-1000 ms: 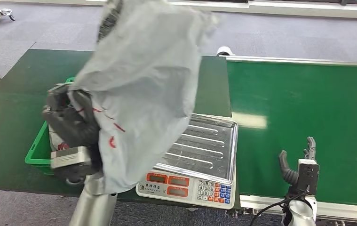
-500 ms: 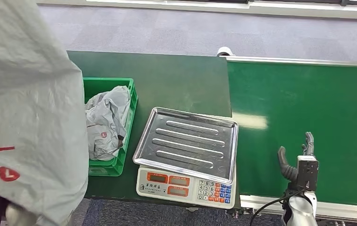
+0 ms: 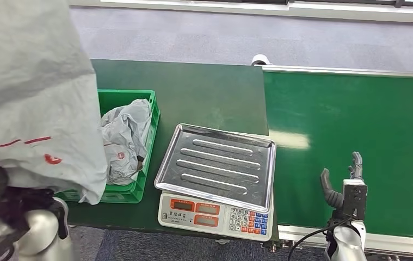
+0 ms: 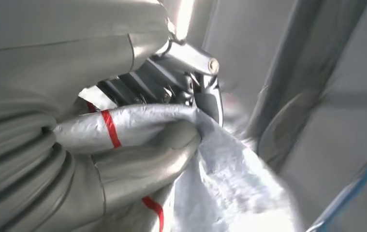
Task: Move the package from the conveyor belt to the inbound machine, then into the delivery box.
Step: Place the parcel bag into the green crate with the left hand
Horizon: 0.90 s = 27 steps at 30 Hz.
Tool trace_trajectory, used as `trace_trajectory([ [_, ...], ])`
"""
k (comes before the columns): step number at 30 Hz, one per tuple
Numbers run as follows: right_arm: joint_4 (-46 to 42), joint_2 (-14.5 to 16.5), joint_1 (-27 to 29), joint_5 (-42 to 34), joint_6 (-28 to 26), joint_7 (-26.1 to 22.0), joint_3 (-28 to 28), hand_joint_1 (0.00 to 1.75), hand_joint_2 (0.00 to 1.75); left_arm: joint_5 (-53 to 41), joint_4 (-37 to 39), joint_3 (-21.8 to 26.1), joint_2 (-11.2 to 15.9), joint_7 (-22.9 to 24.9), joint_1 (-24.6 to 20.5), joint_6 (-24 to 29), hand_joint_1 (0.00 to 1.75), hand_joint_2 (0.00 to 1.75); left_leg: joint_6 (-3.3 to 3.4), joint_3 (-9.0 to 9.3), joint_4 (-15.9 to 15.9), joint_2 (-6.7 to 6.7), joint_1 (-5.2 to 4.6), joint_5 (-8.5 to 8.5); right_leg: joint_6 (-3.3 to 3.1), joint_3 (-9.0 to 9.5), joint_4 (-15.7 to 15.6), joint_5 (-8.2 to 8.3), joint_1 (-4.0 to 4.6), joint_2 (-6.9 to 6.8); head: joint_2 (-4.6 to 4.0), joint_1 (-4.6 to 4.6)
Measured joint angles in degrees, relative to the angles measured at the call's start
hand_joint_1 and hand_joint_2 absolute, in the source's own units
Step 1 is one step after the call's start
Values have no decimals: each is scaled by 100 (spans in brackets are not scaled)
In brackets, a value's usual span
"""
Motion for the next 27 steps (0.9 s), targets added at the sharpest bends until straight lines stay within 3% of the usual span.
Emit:
trace_trajectory([
  [4,-98,-2,105,14,25,-2,-7,0,175,-524,1901,323,-14,294,-319,-1,175,175,-2,2,0,3,1,4,-2,1,0,6,2,1,0,0],
  [8,-122,-3,159,58,69,-2,-27,0,175,-1264,3536,394,-14,1275,-659,-3,175,175,-6,1,0,11,1,8,-3,-2,0,15,1,9,0,1],
  [11,-123,-4,178,84,97,-2,-39,0,175,-1626,4408,392,26,1809,-824,-3,175,175,-6,0,1,12,0,7,-2,-4,0,15,0,11,0,0],
  [15,-123,-4,191,130,120,-2,-39,0,175,-1625,5023,379,90,2016,-900,-2,175,175,-3,-3,0,14,1,4,-2,-5,0,9,1,11,0,1],
  [17,-122,-3,191,153,121,-2,-39,0,175,-1670,5145,367,117,2095,-905,0,109,175,-2,-5,0,13,1,3,-3,-5,0,7,1,10,0,1],
  [19,-121,-2,186,161,120,-2,-39,0,175,-1850,5193,379,132,2142,-902,2,22,175,-2,-7,-1,11,1,2,-3,-5,0,6,2,8,0,1],
  [21,-121,-2,182,161,116,-2,-39,0,175,-2069,5217,452,130,2093,-901,3,0,175,-2,-7,-2,11,1,3,-3,-4,0,5,2,7,0,1],
  [23,-121,-2,183,160,110,-2,-39,0,175,-2313,5220,632,93,1894,-902,3,0,175,-2,-6,-2,11,2,3,-3,-4,1,6,2,7,0,1],
  [27,-121,-2,187,159,100,0,-39,0,175,-2567,5170,1125,-62,1520,-903,5,0,0,-2,-4,-2,12,2,4,-3,-2,1,7,2,8,0,1],
])
